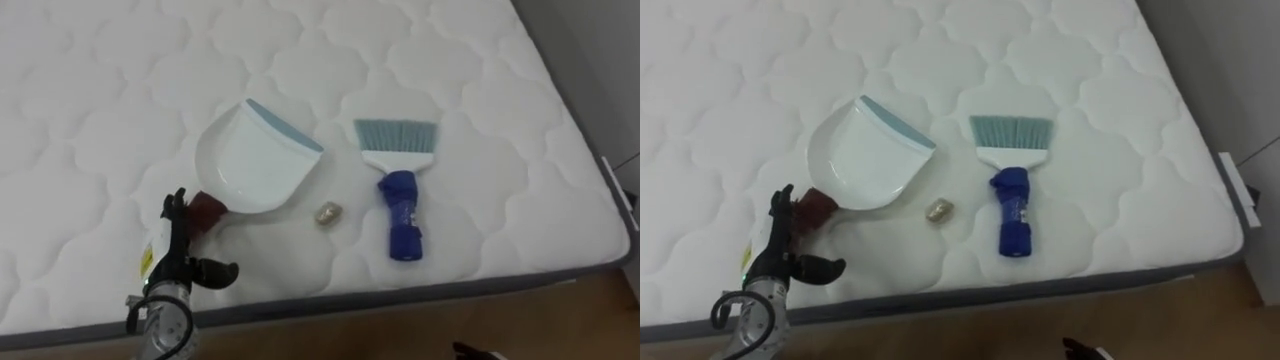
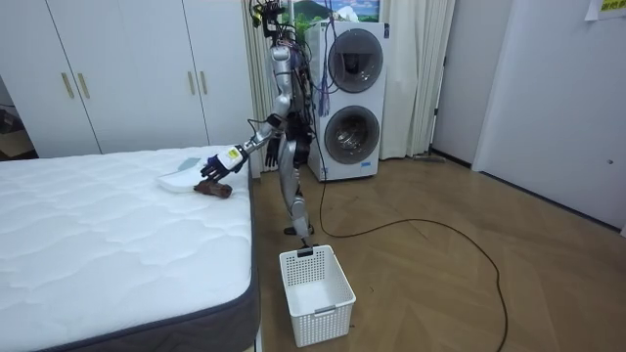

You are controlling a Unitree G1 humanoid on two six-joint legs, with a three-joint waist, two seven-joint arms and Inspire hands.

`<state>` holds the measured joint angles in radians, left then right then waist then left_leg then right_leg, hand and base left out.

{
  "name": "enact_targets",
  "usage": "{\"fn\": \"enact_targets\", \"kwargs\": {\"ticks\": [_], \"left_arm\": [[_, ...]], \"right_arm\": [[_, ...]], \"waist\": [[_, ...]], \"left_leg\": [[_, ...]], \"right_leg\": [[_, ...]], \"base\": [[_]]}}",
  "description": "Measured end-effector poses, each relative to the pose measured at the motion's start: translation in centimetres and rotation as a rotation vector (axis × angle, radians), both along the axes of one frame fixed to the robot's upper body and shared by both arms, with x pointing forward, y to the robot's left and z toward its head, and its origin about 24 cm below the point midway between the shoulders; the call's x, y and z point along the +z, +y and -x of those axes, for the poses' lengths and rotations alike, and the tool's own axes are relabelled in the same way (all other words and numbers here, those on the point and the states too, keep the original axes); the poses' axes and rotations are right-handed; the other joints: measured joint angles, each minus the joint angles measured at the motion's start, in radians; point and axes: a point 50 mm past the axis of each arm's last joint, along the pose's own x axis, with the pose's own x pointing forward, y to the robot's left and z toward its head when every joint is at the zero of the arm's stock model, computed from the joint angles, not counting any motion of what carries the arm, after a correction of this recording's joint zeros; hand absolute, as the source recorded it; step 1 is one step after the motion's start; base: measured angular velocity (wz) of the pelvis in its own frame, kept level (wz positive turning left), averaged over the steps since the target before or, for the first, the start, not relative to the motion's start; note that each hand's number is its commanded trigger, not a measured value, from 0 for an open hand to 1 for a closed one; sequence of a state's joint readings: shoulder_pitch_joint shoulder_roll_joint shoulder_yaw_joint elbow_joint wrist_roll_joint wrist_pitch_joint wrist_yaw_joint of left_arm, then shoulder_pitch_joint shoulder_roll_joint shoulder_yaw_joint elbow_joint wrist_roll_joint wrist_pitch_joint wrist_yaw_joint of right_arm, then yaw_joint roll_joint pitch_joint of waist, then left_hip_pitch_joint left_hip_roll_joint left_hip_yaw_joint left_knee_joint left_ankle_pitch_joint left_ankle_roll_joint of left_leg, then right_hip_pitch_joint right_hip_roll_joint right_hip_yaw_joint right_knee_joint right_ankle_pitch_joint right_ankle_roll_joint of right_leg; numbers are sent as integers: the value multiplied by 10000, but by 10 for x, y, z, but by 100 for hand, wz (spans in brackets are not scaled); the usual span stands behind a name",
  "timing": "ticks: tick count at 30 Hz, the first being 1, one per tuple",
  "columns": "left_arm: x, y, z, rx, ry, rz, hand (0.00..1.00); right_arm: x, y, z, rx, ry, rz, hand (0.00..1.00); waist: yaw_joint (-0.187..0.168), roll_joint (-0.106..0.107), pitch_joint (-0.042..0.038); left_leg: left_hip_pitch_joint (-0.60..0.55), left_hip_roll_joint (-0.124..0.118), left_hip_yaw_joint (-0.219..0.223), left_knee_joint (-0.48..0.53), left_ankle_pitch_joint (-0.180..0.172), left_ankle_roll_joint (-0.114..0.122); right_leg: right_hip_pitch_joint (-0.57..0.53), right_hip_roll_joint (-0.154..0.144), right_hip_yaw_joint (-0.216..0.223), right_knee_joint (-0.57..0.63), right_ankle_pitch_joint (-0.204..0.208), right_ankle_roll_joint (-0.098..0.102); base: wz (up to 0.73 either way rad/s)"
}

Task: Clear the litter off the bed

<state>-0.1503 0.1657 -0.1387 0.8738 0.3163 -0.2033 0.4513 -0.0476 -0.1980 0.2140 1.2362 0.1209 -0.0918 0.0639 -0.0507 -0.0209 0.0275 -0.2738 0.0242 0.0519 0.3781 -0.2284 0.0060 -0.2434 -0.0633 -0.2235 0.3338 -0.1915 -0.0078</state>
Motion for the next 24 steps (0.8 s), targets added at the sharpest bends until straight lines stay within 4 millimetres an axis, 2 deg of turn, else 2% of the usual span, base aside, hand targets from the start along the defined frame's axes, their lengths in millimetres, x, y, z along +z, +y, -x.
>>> {"fn": "enact_targets", "kwargs": {"ticks": [13, 19, 24], "left_arm": [[-2, 3, 0, 62, 188, -120, 0], [1, 6, -3, 385, -25, -57, 0], [3, 7, -7, 501, -141, 24, 0]], "right_arm": [[0, -5, 0, -956, -24, -48, 0], [1, -4, -4, -942, -151, -11, 0], [1, -4, -4, -989, -138, 72, 0]], "waist": [[-111, -35, 24], [-293, -127, 79], [-297, -192, 115]], "left_leg": [[-498, -27, 17, 136, 6, 3], [-660, -25, 11, 220, 6, 3], [-802, -23, 9, 367, 5, 4]], "right_leg": [[-727, -91, 39, 592, -96, -63], [-863, -105, 25, 653, -104, -68], [-900, -105, 12, 624, -121, -68]], "base": [[0], [0], [0]]}}
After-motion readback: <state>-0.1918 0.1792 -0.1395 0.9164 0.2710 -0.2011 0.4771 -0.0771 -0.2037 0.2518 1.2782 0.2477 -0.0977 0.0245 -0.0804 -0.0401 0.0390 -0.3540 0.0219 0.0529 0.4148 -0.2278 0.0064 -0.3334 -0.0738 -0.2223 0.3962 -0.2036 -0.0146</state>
